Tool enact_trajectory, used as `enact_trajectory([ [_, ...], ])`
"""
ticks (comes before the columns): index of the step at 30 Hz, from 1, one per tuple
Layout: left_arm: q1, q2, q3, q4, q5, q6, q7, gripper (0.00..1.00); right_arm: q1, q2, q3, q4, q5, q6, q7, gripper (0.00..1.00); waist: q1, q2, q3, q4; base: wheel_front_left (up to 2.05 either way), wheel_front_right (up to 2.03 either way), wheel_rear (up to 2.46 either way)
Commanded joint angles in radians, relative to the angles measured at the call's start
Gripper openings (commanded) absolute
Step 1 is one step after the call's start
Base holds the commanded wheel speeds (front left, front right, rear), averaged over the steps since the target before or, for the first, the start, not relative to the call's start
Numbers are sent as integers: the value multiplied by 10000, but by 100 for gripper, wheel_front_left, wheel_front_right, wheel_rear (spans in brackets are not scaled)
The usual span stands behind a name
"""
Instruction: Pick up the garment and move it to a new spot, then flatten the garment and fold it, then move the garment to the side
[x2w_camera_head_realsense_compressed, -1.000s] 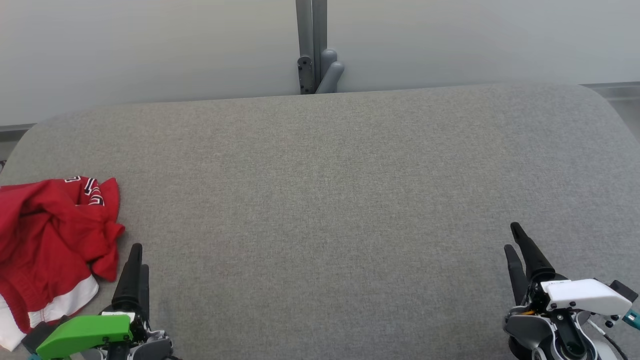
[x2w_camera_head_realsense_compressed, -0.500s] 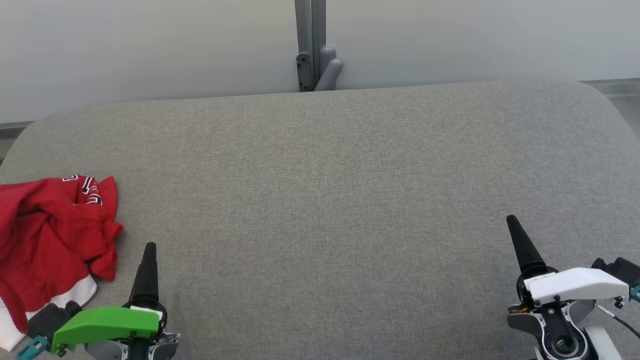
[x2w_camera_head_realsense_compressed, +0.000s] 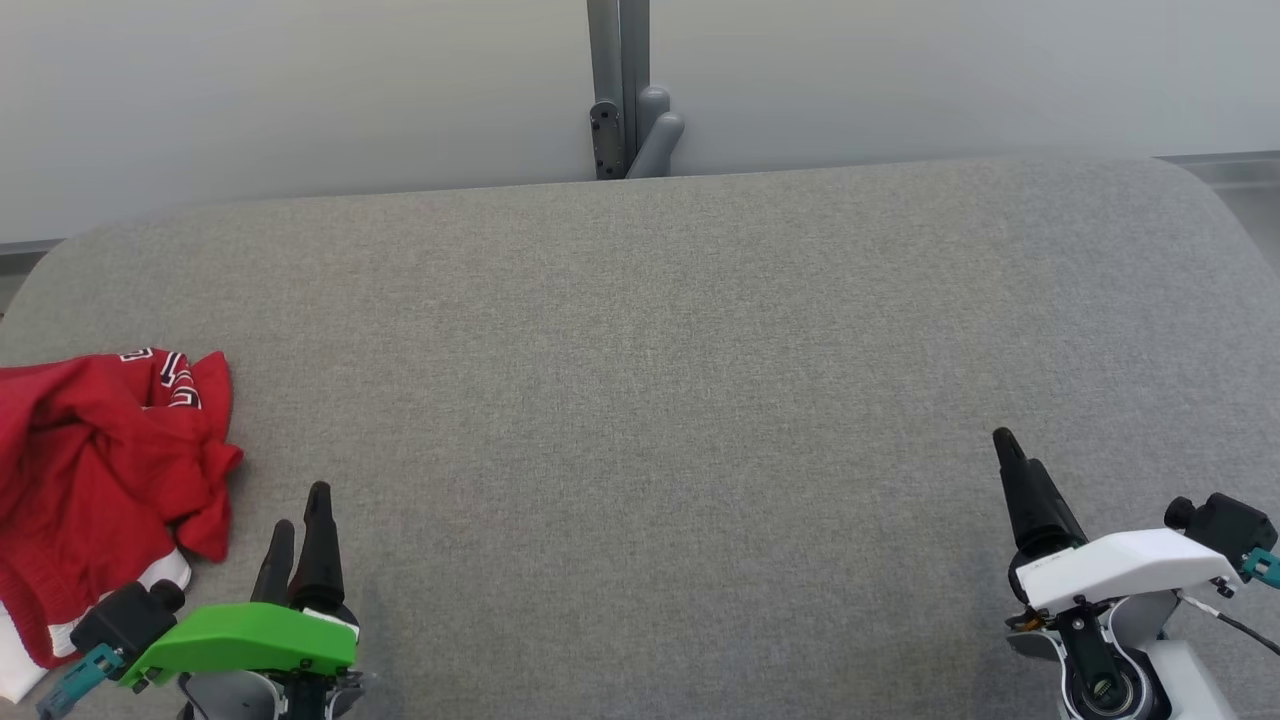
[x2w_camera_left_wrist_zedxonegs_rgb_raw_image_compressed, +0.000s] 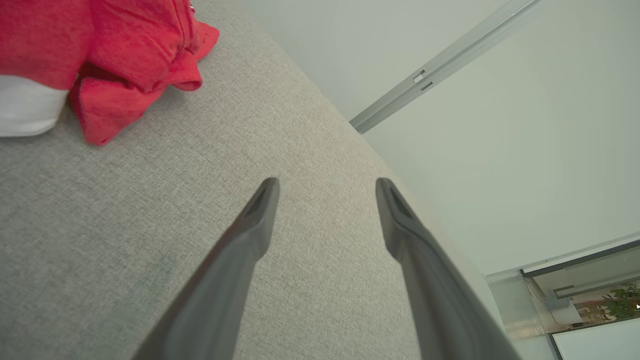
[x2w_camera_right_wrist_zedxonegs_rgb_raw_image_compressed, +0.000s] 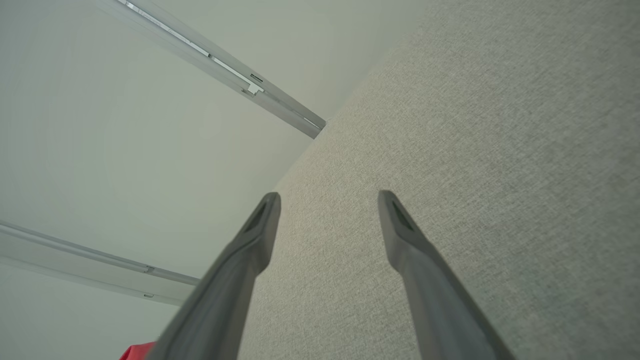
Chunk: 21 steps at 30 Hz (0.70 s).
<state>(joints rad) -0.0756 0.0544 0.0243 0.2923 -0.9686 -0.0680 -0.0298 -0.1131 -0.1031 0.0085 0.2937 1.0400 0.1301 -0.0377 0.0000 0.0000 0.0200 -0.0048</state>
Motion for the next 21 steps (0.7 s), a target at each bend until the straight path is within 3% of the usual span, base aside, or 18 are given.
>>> enact_trajectory([
  [1, -327, 128, -88, -116, 543, 63, -150, 100, -307, -118, 89, -76, -435, 5, -155, 100, 0, 0, 6, 1, 0, 0, 0],
  [21, -432, 198, -523, -20, 3286, 403, -815, 100, -532, -386, 630, 68, -2768, 5, -798, 100, 0, 0, 121, -11, 0, 0, 0],
])
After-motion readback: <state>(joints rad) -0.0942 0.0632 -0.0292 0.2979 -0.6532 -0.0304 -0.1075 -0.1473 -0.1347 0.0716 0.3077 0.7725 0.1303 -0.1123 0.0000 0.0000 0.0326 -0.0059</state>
